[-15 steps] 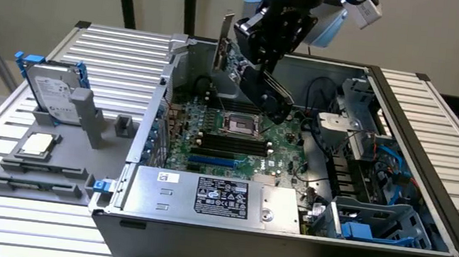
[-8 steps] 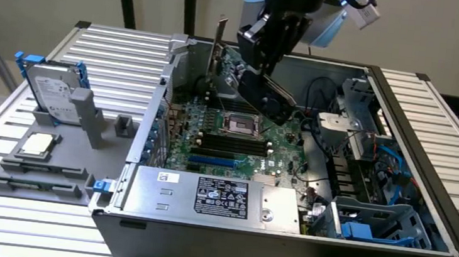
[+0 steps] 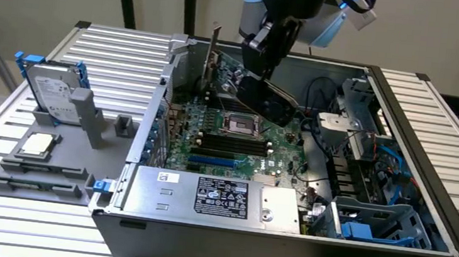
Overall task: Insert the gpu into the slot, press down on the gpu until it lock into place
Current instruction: 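Insert the gpu into the slot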
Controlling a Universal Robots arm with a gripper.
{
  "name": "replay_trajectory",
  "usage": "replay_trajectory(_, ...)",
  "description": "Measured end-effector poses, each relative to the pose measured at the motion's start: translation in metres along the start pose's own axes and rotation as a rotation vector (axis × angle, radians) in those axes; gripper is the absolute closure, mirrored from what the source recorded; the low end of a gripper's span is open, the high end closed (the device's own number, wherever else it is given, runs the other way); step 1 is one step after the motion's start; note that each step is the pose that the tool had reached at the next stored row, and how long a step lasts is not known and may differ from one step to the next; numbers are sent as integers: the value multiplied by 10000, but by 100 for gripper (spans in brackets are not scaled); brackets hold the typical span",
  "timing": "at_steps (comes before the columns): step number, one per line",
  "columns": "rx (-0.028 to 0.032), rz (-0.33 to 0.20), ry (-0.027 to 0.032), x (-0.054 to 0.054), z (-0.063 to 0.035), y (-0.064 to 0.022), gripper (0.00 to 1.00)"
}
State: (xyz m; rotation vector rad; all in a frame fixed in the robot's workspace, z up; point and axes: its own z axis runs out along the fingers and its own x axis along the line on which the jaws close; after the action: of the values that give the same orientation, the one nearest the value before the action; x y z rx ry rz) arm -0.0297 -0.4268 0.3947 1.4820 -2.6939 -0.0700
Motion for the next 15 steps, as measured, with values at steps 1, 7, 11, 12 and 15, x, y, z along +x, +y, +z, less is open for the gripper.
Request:
replay_trajectory(1,19,-178,1,0,6,-1,74)
replay_trajectory(7,66,-1114,-118,-1,35,-3,74)
replay_trajectory(11,51,-1764,-207,-2,55,-3,74)
replay_trajectory(12,48,-1933,-221,-2,62,-4,74)
replay_trajectory(15,59,-2476,-227,-3,82,-6,74)
